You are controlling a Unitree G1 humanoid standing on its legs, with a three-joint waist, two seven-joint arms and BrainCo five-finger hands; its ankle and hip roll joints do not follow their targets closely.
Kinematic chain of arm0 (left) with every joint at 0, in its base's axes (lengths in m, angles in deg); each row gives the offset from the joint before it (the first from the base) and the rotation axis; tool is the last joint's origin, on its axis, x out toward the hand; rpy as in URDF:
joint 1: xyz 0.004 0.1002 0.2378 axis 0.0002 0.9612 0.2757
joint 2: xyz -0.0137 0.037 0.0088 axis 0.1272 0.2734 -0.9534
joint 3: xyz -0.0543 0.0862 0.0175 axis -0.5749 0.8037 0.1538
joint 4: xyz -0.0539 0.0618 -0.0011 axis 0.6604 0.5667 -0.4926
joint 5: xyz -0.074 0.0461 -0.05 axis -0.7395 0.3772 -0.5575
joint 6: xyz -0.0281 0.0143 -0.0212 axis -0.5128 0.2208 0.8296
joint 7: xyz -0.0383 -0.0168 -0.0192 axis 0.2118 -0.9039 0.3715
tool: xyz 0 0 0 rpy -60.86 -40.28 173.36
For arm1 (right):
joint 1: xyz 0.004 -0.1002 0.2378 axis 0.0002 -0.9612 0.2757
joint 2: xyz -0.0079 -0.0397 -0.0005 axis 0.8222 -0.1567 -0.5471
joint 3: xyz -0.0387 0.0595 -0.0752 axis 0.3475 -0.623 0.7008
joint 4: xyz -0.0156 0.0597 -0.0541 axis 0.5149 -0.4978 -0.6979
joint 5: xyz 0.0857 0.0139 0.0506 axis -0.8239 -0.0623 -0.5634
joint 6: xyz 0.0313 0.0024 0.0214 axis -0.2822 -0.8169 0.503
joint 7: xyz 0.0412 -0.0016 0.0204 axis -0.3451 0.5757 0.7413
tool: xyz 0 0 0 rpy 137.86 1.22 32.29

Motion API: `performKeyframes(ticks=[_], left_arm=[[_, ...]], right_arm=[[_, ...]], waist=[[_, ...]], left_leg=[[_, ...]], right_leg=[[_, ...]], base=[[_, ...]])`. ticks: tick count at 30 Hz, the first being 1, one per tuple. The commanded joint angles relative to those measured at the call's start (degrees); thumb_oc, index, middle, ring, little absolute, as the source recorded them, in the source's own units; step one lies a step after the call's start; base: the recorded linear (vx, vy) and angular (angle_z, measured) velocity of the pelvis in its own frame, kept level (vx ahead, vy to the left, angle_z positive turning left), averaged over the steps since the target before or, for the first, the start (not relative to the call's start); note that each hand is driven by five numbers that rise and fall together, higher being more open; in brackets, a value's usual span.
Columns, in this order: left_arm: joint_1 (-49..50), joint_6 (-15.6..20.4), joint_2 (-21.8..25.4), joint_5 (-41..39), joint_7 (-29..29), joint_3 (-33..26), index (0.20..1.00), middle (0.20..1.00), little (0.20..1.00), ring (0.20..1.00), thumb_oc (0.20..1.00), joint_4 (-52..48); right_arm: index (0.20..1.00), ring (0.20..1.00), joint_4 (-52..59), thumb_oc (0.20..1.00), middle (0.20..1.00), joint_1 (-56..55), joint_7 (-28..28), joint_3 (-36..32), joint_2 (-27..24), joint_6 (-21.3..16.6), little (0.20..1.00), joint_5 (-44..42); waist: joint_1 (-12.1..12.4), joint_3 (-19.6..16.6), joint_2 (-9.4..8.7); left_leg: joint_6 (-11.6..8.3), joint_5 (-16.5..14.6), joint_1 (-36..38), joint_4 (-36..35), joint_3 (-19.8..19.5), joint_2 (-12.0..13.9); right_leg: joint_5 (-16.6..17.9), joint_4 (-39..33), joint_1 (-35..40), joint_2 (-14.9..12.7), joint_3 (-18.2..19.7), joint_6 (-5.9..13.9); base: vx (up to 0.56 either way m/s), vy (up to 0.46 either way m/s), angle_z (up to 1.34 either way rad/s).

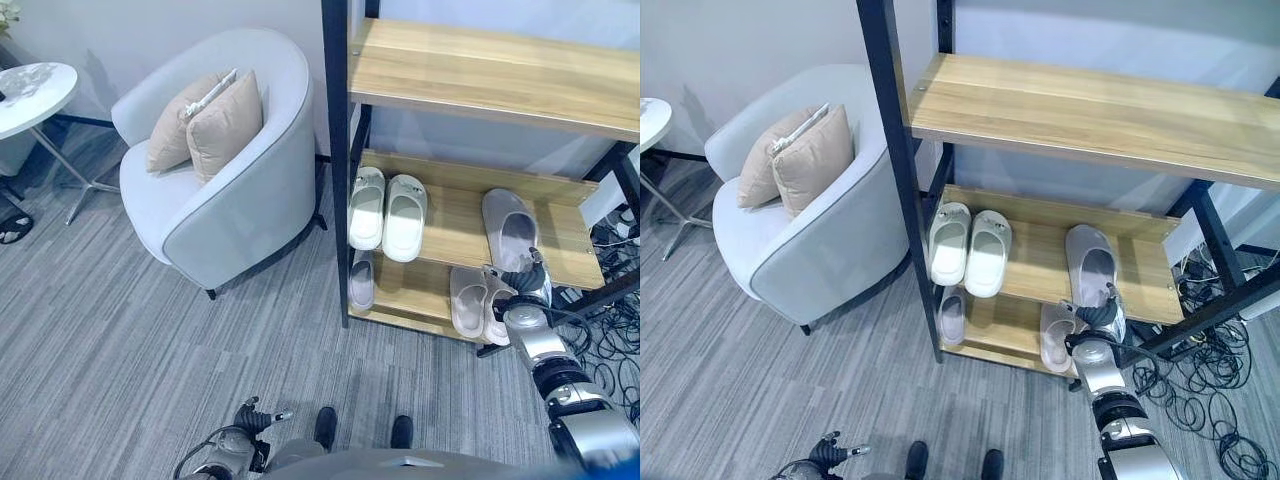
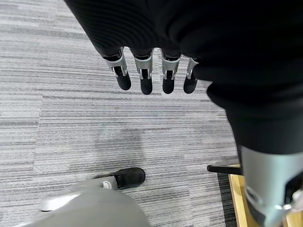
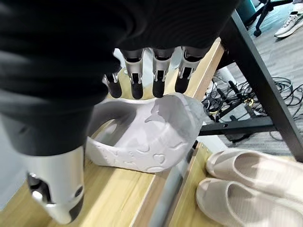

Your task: Arrange the slippers neatly on the shoe rack.

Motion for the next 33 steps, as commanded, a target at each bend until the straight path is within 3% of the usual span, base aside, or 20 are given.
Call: performKeyframes(ticks=[1,5,6,7,8,11,22,33], left_arm=[[-2.13,0.34,-2.92,-1.36,-0.74,1.22,1.000,1.000,1.000,1.000,1.000,3.34],[-1.70,0.80,-2.49,0.13,-1.35,0.97,1.000,1.000,1.000,1.000,1.000,3.13],[-1.44,1.03,-2.03,1.07,-1.33,0.69,1.000,1.000,1.000,1.000,1.000,3.13],[-1.45,1.03,-2.06,1.08,-1.33,0.68,1.000,1.000,1.000,1.000,1.000,3.13],[-1.19,1.16,-1.77,2.25,-1.36,0.38,1.000,1.000,1.000,1.000,1.000,3.18],[-1.53,1.59,-1.57,3.29,-1.32,0.28,1.000,1.000,1.000,1.000,1.000,3.50],[-2.70,2.10,-1.58,0.21,-0.56,2.79,1.000,1.000,1.000,1.000,1.000,3.51],[-5.77,3.06,-0.88,-3.84,0.86,4.03,1.000,1.000,1.000,1.000,1.000,2.51]], right_arm=[[1.000,1.000,3.96,1.000,1.000,0.83,0.56,-0.20,-0.72,-4.04,1.000,0.04],[1.000,1.000,6.20,1.000,1.000,-0.98,0.31,-2.39,-1.94,-6.84,1.000,-0.06],[1.000,1.000,4.79,1.000,1.000,-0.69,2.62,-3.20,-4.84,-5.04,1.000,5.47],[1.000,1.000,4.78,1.000,1.000,-0.66,2.64,-3.19,-4.84,-5.02,1.000,5.51],[1.000,1.000,3.33,1.000,1.000,0.05,3.99,-2.39,-8.94,-0.91,1.000,13.86],[1.000,1.000,1.77,1.000,1.000,1.75,4.99,-1.98,-12.73,1.60,1.000,19.12],[1.000,1.000,-8.69,1.000,1.000,15.43,2.33,6.29,-16.90,4.51,1.000,18.12],[1.000,1.000,-13.97,1.000,1.000,24.96,4.20,8.51,-19.77,6.00,1.000,14.58]], waist=[[1.37,-1.31,-0.77],[1.24,-1.30,-0.86],[1.43,-1.23,-0.85],[1.44,-1.22,-0.83],[1.68,-1.24,-0.88],[2.00,-0.95,-0.79],[2.77,1.65,0.07],[2.75,4.77,1.94]], left_leg=[[-2.08,-3.95,-0.82,0.31,1.31,2.17],[-1.99,-4.13,-0.62,0.31,1.34,2.19],[-2.00,-4.17,-0.56,0.31,1.24,2.18],[-2.00,-4.18,-0.56,0.31,1.24,2.19],[-2.06,-4.25,-0.70,0.31,1.14,2.20],[-2.14,-4.18,-0.98,0.31,1.03,2.21],[-2.76,-2.58,-4.63,0.31,1.23,2.15],[-3.11,-1.13,-8.79,0.31,2.02,1.63]], right_leg=[[1.30,0.33,2.80,-5.20,-0.66,4.50],[1.26,0.33,2.82,-5.04,-0.55,4.47],[1.15,0.33,2.80,-5.05,-0.65,4.52],[1.14,0.33,2.80,-5.04,-0.64,4.52],[1.00,0.33,2.75,-5.04,-0.79,4.57],[0.93,0.33,2.53,-5.06,-1.05,4.66],[1.75,0.33,-0.54,-5.17,-1.55,4.73],[3.17,0.33,-4.87,-5.82,-0.75,4.72]], base=[[0.00,0.000,0.00],[0.01,-0.005,0.00],[0.05,-0.017,0.00],[0.06,-0.028,0.01],[0.04,-0.023,0.01],[0.02,-0.011,0.01],[0.00,-0.013,0.01],[0.00,-0.002,0.00]])
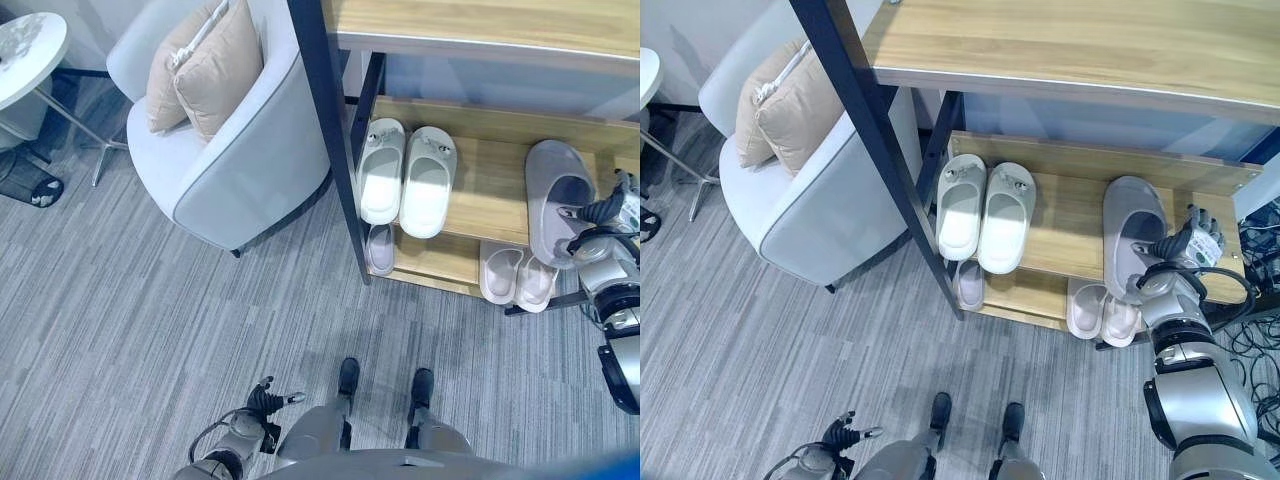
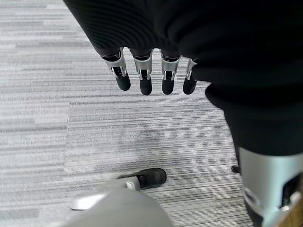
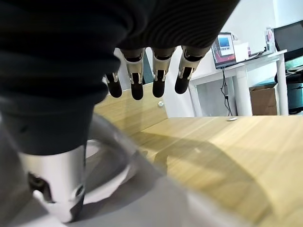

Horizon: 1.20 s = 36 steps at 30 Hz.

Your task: Arrange the slippers neatly on the shoe rack.

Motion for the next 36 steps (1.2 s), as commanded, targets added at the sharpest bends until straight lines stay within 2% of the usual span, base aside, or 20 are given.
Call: performKeyframes(ticks=[1,2,6,11,12,19,23,27,28,29,31,33,34,35,36], left_arm=[[-2.22,0.87,0.17,-2.40,1.73,1.32,1.000,1.000,1.000,1.000,1.000,3.60],[-2.27,1.01,0.39,-2.45,1.52,1.33,1.000,1.000,1.000,1.000,1.000,3.36],[-3.83,0.95,-0.33,-3.54,1.97,1.38,1.000,1.000,1.000,1.000,1.000,2.94],[-5.20,0.78,-0.51,-2.66,2.05,1.70,1.000,1.000,1.000,1.000,1.000,3.56],[-5.38,0.86,-0.56,-2.43,2.19,1.70,1.000,1.000,1.000,1.000,1.000,3.65],[-5.70,0.54,-0.53,-1.81,2.28,1.13,1.000,1.000,1.000,1.000,1.000,3.82],[-5.14,0.30,-1.26,-0.62,1.70,0.99,1.000,1.000,1.000,1.000,1.000,3.30],[-3.40,0.04,-1.33,0.57,1.49,-1.45,1.000,1.000,1.000,1.000,1.000,2.15],[-2.80,-0.09,-1.15,1.46,1.62,-2.26,1.000,1.000,1.000,1.000,1.000,1.87],[-1.91,-0.47,-0.85,1.89,2.05,-4.21,1.000,1.000,1.000,1.000,1.000,1.68],[-0.76,-0.72,-0.46,2.70,2.19,-5.42,1.000,1.000,1.000,1.000,1.000,1.70],[1.07,-0.79,0.23,2.35,2.70,-8.11,1.000,1.000,1.000,1.000,1.000,1.07],[8.42,0.32,0.83,3.37,1.74,-9.82,1.000,1.000,1.000,1.000,1.000,0.07],[14.78,1.07,0.73,7.38,2.02,-12.45,1.000,1.000,1.000,1.000,1.000,1.16],[15.59,1.24,1.69,7.13,2.11,-14.02,1.000,1.000,1.000,1.000,1.000,1.67]], right_arm=[[1.000,1.000,3.16,1.000,1.000,1.60,3.27,0.99,-0.70,0.40,1.000,-1.49],[1.000,1.000,2.82,1.000,1.000,1.49,3.01,0.32,-1.94,0.06,1.000,-1.88],[1.000,1.000,7.82,1.000,1.000,0.99,3.77,-0.12,0.29,1.57,1.000,-0.54],[1.000,1.000,7.82,1.000,1.000,0.56,5.13,-2.05,1.00,1.19,1.000,-2.39],[0.200,0.200,7.57,0.200,0.200,0.61,5.14,-2.19,0.88,1.27,0.200,-2.53],[0.200,0.200,9.78,0.200,0.200,-1.54,5.20,-3.11,1.57,1.67,0.200,-0.89],[0.200,0.200,14.97,0.200,0.200,-8.28,7.30,-7.00,5.06,-1.66,0.200,-2.29],[0.200,0.200,27.78,0.200,0.200,-19.50,7.13,-11.90,8.45,-4.96,0.200,-0.30],[0.200,0.200,32.22,0.200,0.200,-23.38,6.02,-13.21,9.55,-5.97,0.200,0.15],[0.200,0.200,41.45,0.200,0.200,-29.27,6.08,-16.23,11.49,-7.24,0.200,1.57],[0.200,0.200,46.27,0.200,0.200,-33.80,5.62,-17.72,13.67,-8.03,0.200,2.64],[0.200,0.200,51.87,0.200,0.200,-40.79,2.86,-18.67,16.06,-9.48,0.200,2.57],[0.200,0.200,52.08,0.200,0.200,-46.02,2.40,-20.35,17.30,-11.02,0.200,1.49],[0.200,0.200,54.88,0.200,0.200,-54.39,0.57,-21.04,20.10,-13.26,0.200,2.22],[0.200,0.200,55.40,0.200,0.200,-58.82,-1.26,-20.73,21.41,-14.81,0.200,1.04]], waist=[[0.12,-1.23,-2.91],[0.13,-1.15,-2.86],[-0.28,-0.65,-2.80],[-0.58,-0.17,-2.97],[-0.50,-0.08,-3.12],[-0.62,0.21,-3.71],[-0.97,0.13,-3.76],[-1.85,-1.41,-3.96],[-2.18,-1.95,-4.23],[-2.85,-3.14,-4.48],[-3.04,-4.13,-4.73],[-3.60,-5.58,-4.67],[-2.73,-5.99,-4.71],[-1.96,-4.60,-5.31],[-1.62,-3.32,-5.58]], left_leg=[[-3.55,-1.92,-1.41,0.24,1.80,1.63],[-3.56,-1.91,-1.52,0.24,1.77,1.62],[-3.46,-2.04,-2.01,0.24,1.90,1.67],[-3.71,-1.80,-3.29,0.24,1.77,1.48],[-3.80,-1.76,-3.61,0.24,1.65,1.46],[-3.77,-2.15,-3.45,0.24,1.83,1.59],[-3.31,-3.12,-1.68,0.24,2.17,1.78],[-2.68,-4.74,2.15,0.24,2.47,2.13],[-2.63,-5.25,3.86,0.24,2.62,2.20],[-2.45,-6.19,6.33,0.24,2.81,2.25],[-2.16,-7.10,8.69,0.24,3.18,2.30],[-1.62,-8.11,11.61,0.24,3.60,2.34],[-1.07,-8.55,13.45,0.24,3.29,2.12],[-0.67,-8.61,16.52,0.24,2.95,2.15],[-0.49,-8.52,18.77,0.58,3.07,2.10]], right_leg=[[2.75,0.31,2.67,-5.85,-0.82,4.85],[2.74,0.31,2.59,-5.87,-0.82,4.86],[2.87,0.31,1.82,-5.94,-0.52,4.82],[3.05,0.31,0.97,-6.24,-1.29,4.88],[3.15,0.31,0.81,-6.27,-1.56,4.88],[3.11,0.31,1.02,-6.27,-1.60,4.82],[2.62,0.31,2.59,-6.07,-1.32,4.72],[1.50,0.98,5.82,-5.95,-1.10,4.68],[0.92,1.13,7.34,-5.90,-1.24,4.67],[0.28,1.12,9.45,-5.77,-1.22,4.72],[-0.47,0.83,11.50,-5.55,-1.03,4.70],[-1.11,0.96,13.57,-5.38,-0.37,4.66],[-1.89,1.42,15.38,-5.49,-0.52,4.42],[-3.32,2.42,17.82,-5.29,-0.37,4.23],[-4.37,3.28,19.60,-5.42,-0.07,4.09]], base=[[0.00,0.000,0.00],[0.00,0.000,0.00],[0.00,0.000,0.00],[0.00,-0.006,0.02],[0.00,-0.019,0.07],[0.00,-0.001,0.02],[0.00,0.000,0.00],[0.07,0.010,0.01],[0.13,-0.009,-0.01],[0.14,-0.012,0.00],[0.12,0.005,-0.09],[0.13,0.018,-0.32],[0.14,-0.018,-0.24],[0.14,-0.036,-0.09],[0.08,-0.049,0.04]])
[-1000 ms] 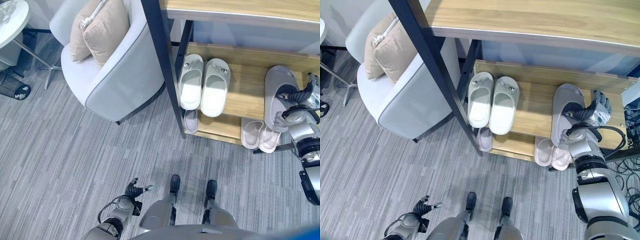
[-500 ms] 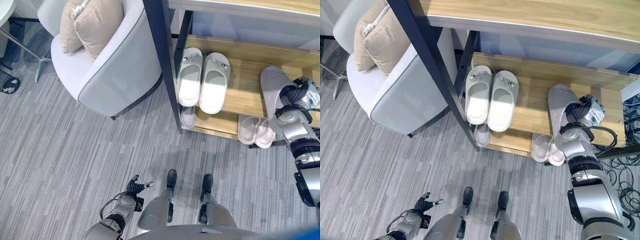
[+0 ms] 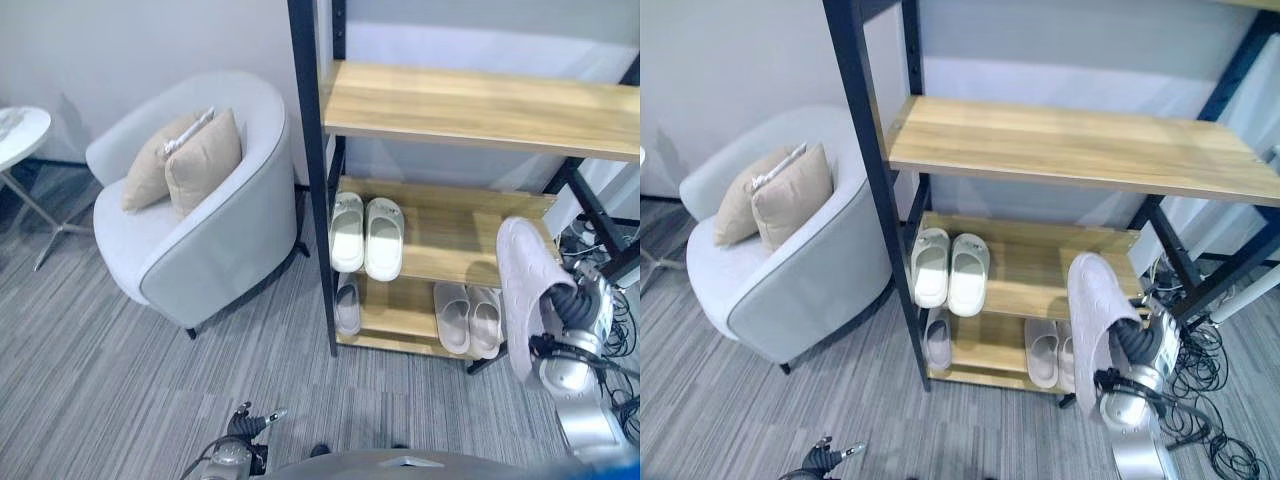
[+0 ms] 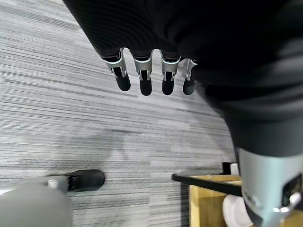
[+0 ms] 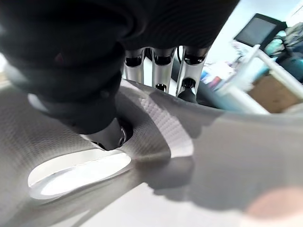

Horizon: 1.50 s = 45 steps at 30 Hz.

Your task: Arrange the slippers neatly on the shoe rack.

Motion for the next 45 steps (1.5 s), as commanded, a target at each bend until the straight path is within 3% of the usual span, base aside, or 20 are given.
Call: performKeyframes(ticks=[1,7,9,13,14,20,24,26,27,29,30,32,36,43,45], left_arm=[[-0.66,-0.17,1.67,3.78,0.68,-1.05,1.000,1.000,1.000,1.000,1.000,7.73],[-1.36,1.08,4.84,1.29,1.36,-4.62,1.000,1.000,1.000,1.000,1.000,6.99],[-4.13,2.30,5.47,-1.06,2.19,-3.95,1.000,1.000,1.000,1.000,1.000,5.18],[-7.57,5.56,5.29,-13.35,3.86,-5.16,1.000,1.000,1.000,1.000,1.000,1.24],[-9.88,6.98,6.29,-15.52,5.14,-4.69,1.000,1.000,1.000,1.000,1.000,-1.50],[-21.90,12.51,13.17,-16.06,15.17,-0.68,1.000,1.000,1.000,1.000,1.000,-20.06],[-27.36,12.70,14.64,-13.81,19.70,1.45,1.000,1.000,1.000,1.000,1.000,-31.01],[-31.47,11.96,15.45,-9.91,23.50,5.80,1.000,1.000,1.000,1.000,1.000,-38.90],[-33.21,11.80,16.39,-8.94,25.84,7.56,1.000,1.000,1.000,1.000,1.000,-39.26],[-33.40,11.77,16.46,-8.94,26.05,7.64,1.000,1.000,1.000,1.000,1.000,-39.65],[-33.55,11.67,16.96,-8.97,26.85,8.42,1.000,1.000,1.000,1.000,1.000,-39.84],[-31.68,12.10,17.22,-10.26,27.71,8.53,1.000,1.000,1.000,1.000,1.000,-39.99],[-28.86,13.40,18.33,-11.16,28.20,10.43,1.000,1.000,1.000,1.000,1.000,-41.64],[-26.93,13.26,18.33,-11.06,25.32,13.39,1.000,1.000,1.000,1.000,1.000,-42.42],[-25.94,13.93,18.63,-12.04,23.92,13.97,1.000,1.000,1.000,1.000,1.000,-42.02]], right_arm=[[0.200,0.200,1.49,0.200,0.200,0.46,-3.80,-1.54,-0.83,-6.27,0.200,-0.77],[0.200,0.200,-0.70,0.200,0.200,-2.78,-7.51,-1.09,-1.35,-8.76,0.200,-4.58],[0.200,0.200,-1.85,0.200,0.200,0.09,-6.90,-1.13,-2.83,-9.76,0.200,-5.65],[0.200,0.200,-3.94,0.200,0.200,7.55,-4.82,0.09,-4.65,-11.39,0.200,-10.15],[0.200,0.200,-4.40,0.200,0.200,10.69,-4.35,1.71,-6.38,-12.34,0.200,-11.02],[0.200,0.200,-7.88,0.200,0.200,27.97,0.33,7.17,-12.29,-14.15,0.200,-13.17],[0.200,0.200,-6.80,0.200,0.200,38.86,1.77,10.12,-15.07,-12.88,0.200,-12.71],[0.200,0.200,-6.31,0.200,0.200,51.36,5.26,11.75,-17.16,-10.65,0.200,-10.91],[0.200,0.200,-10.73,0.200,0.200,59.66,8.02,13.80,-18.35,-9.59,0.200,-12.15],[0.200,0.200,-11.43,0.200,0.200,61.73,8.33,14.25,-18.93,-9.45,0.200,-12.26],[0.200,0.200,-12.84,0.200,0.200,66.27,8.88,14.97,-19.37,-9.10,0.200,-13.19],[0.200,0.200,-13.06,0.200,0.200,68.05,9.11,16.19,-20.26,-9.04,0.200,-13.66],[0.200,0.200,-17.02,0.200,0.200,74.87,11.42,18.45,-20.78,-9.93,0.200,-17.03],[0.200,0.200,-27.04,0.200,0.200,83.05,10.09,22.63,-21.96,-9.42,0.200,-21.93],[0.200,0.200,-35.50,0.200,0.200,88.71,8.96,26.28,-23.97,-9.01,0.200,-23.77]], waist=[[3.93,7.99,-0.73],[3.77,13.66,-0.92],[2.86,18.00,-0.43],[2.41,17.99,0.69],[2.61,18.57,0.90],[3.56,20.20,2.54],[4.13,20.77,3.53],[4.83,22.94,4.19],[5.65,26.00,4.02],[5.73,27.74,3.74],[6.38,31.20,3.39],[7.15,31.41,2.85],[8.58,31.41,3.31],[9.22,31.41,3.37],[9.82,31.41,3.80]], left_leg=[[-0.47,-4.57,4.70,2.41,1.77,2.10],[-0.31,-9.44,-0.33,17.07,1.27,1.67],[0.19,-11.38,-9.26,26.28,0.78,1.86],[1.98,-16.75,-26.58,42.91,-0.01,1.88],[2.09,-19.78,-32.42,49.87,-0.37,2.19],[2.68,-25.29,-62.72,76.16,-0.96,1.71],[3.40,-29.35,-77.59,91.64,-1.67,1.16],[3.89,-34.72,-90.68,109.85,-1.42,0.09],[3.52,-37.63,-92.09,116.48,-1.94,-0.16],[3.44,-38.73,-92.09,118.81,-1.77,-0.26],[3.15,-41.73,-92.09,125.66,-2.51,-0.63],[3.13,-45.54,-92.09,131.89,-2.87,-0.66],[3.21,-50.03,-92.09,139.76,-3.17,0.00],[2.91,-50.30,-92.09,140.62,-2.37,-0.21],[2.61,-50.30,-92.09,140.62,-2.32,-0.48]], right_leg=[[-1.73,3.70,6.32,-5.40,-1.55,3.14],[-5.84,14.91,4.01,-6.55,-0.32,1.65],[-7.26,25.24,-5.76,-7.52,1.21,0.65],[-12.95,42.73,-23.89,-7.89,4.99,-1.94],[-15.68,49.13,-30.14,-7.72,6.65,-2.27],[-22.33,73.50,-60.37,-6.91,11.80,-4.68],[-25.66,88.43,-75.34,-6.08,14.55,-5.33],[-30.21,105.47,-88.02,-5.48,16.74,-5.88],[-32.19,112.75,-89.78,-5.10,18.59,-6.17],[-33.11,115.33,-90.07,-4.75,19.47,-6.15],[-35.56,122.59,-90.62,-4.10,21.39,-6.66],[-37.39,129.27,-91.61,-3.27,23.02,-6.97],[-38.82,136.61,-92.59,-2.46,24.81,-7.11],[-39.38,138.14,-92.01,-2.91,26.79,-7.04],[-39.76,138.45,-91.68,-3.46,27.20,-7.17]], base=[[0.02,-0.037,0.07],[-0.16,-0.002,0.00],[-0.46,0.039,0.11],[-0.35,0.082,0.04],[-0.29,0.056,-0.14],[-0.25,0.048,-0.10],[-0.05,0.035,-0.17],[0.12,0.008,0.07],[0.14,-0.022,0.09],[0.07,-0.034,-0.13],[0.10,-0.031,-0.03],[0.13,-0.017,0.10],[0.05,0.020,-0.16],[0.05,0.026,0.03],[0.08,0.043,0.11]])
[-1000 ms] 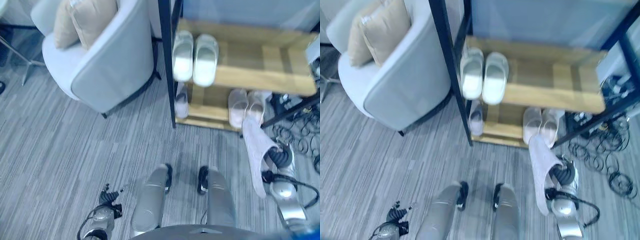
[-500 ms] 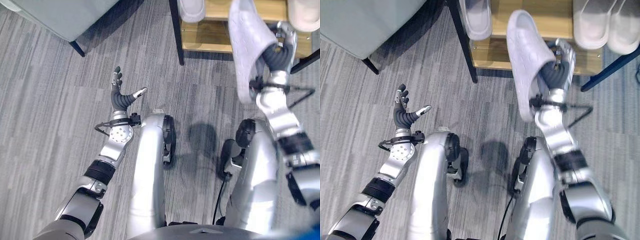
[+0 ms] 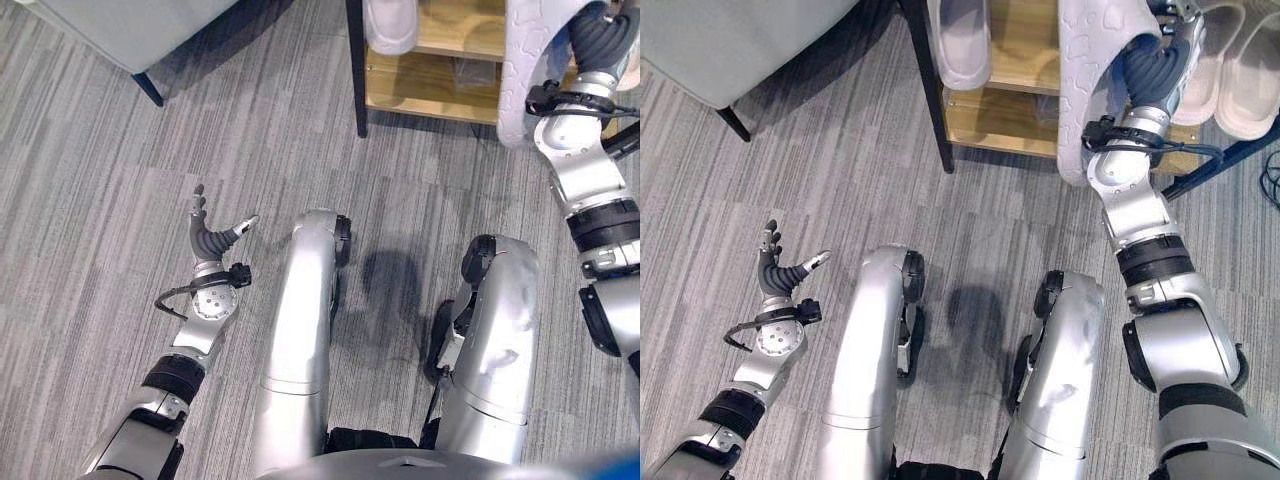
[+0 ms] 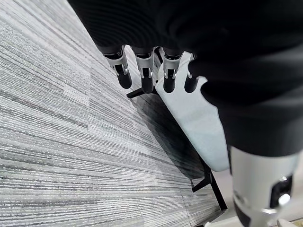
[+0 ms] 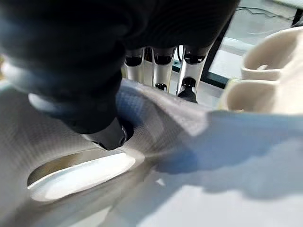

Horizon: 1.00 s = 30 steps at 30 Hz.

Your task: Arrange the slippers neatly on the shoe rack.

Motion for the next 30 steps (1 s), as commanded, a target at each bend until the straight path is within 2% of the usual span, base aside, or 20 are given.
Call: performKeyframes(ticks=[1,6,9,16,17,20,22,25,30], left_arm=[[0.37,3.60,-0.26,-0.84,-1.30,1.69,1.000,1.000,1.000,1.000,1.000,-3.35],[5.34,5.55,2.84,-1.89,-4.69,1.85,1.000,1.000,1.000,1.000,1.000,-8.12],[10.33,6.88,5.11,-2.96,-6.60,1.99,1.000,1.000,1.000,1.000,1.000,-10.94],[17.40,8.60,4.37,-5.99,-8.59,0.40,1.000,1.000,1.000,1.000,1.000,-12.74],[19.05,9.11,3.65,-8.49,-10.69,-0.21,1.000,1.000,1.000,1.000,1.000,-12.55],[21.53,8.80,3.40,-9.41,-12.56,1.38,1.000,1.000,1.000,1.000,1.000,-11.64],[23.92,8.12,3.92,-9.79,-15.20,2.56,1.000,1.000,1.000,1.000,1.000,-8.59],[25.04,8.09,3.29,-11.23,-16.37,2.36,1.000,1.000,1.000,1.000,1.000,-5.68],[24.68,6.98,2.76,-11.88,-18.16,4.55,1.000,1.000,1.000,1.000,1.000,1.80]], right_arm=[[0.200,0.200,-1.37,0.200,0.200,7.85,-0.53,3.33,-4.22,-2.02,0.200,-2.71],[0.200,0.200,-12.39,0.200,0.200,14.98,-3.50,10.15,-5.43,-2.16,0.200,-5.78],[0.200,0.200,-23.28,0.200,0.200,20.81,-5.27,15.19,-5.19,-1.83,0.200,-8.26],[0.200,0.200,-27.27,0.200,0.200,24.02,-4.47,18.35,-8.49,-2.12,0.200,-7.90],[1.000,1.000,-31.37,1.000,1.000,25.00,-8.63,18.40,-9.58,-2.17,1.000,-13.16],[1.000,1.000,-34.00,1.000,1.000,25.97,-7.85,14.81,-10.03,-3.81,1.000,-19.31],[1.000,1.000,-34.86,1.000,1.000,26.61,-9.65,14.63,-12.05,-4.19,1.000,-23.42],[1.000,1.000,-33.95,1.000,1.000,25.87,-10.41,12.48,-12.59,-6.04,1.000,-28.07],[1.000,1.000,-35.75,1.000,1.000,25.59,-13.72,12.18,-10.86,-6.54,1.000,-31.96]], waist=[[2.31,-2.33,1.00],[4.38,-2.33,2.06],[6.32,-2.33,3.12],[8.02,-2.33,4.54],[8.85,-2.33,5.34],[9.51,-2.33,6.25],[10.48,-2.33,7.09],[10.41,-2.33,7.42],[10.28,-2.33,7.10]], left_leg=[[2.40,-7.42,2.94,2.62,-2.99,-2.63],[2.24,-7.42,2.94,1.43,-2.78,-2.34],[2.32,-7.42,2.94,0.46,-2.37,-1.93],[2.77,-7.41,2.94,-0.64,-1.70,-2.95],[2.91,-7.41,2.94,-0.75,-1.48,-3.18],[3.02,-7.39,2.94,-0.84,-0.85,-3.12],[3.20,-6.35,2.94,-2.44,-0.24,-3.47],[3.10,-5.46,2.94,-3.93,0.01,-3.65],[2.91,-5.20,2.94,-4.42,-0.23,-3.43]], right_leg=[[10.06,-2.74,0.83,0.20,5.48,-6.02],[10.58,-3.73,0.99,-1.41,5.39,-6.36],[11.04,-4.45,0.89,-2.20,5.08,-6.46],[11.15,-5.49,1.51,-3.09,6.59,-7.05],[11.82,-5.71,2.01,-3.69,7.04,-6.87],[12.35,-6.01,2.09,-4.37,7.49,-6.82],[13.32,-7.67,2.28,-5.03,7.76,-6.74],[13.81,-9.04,2.45,-5.84,8.02,-7.02],[13.94,-9.37,2.18,-6.14,8.63,-7.62]], base=[[0.04,0.029,-0.01],[0.03,0.037,0.01],[0.02,0.049,0.01],[0.02,0.010,0.07],[0.02,-0.005,0.16],[0.02,0.022,0.16],[-0.01,0.058,0.08],[-0.02,0.033,0.09],[-0.01,0.007,0.01]])
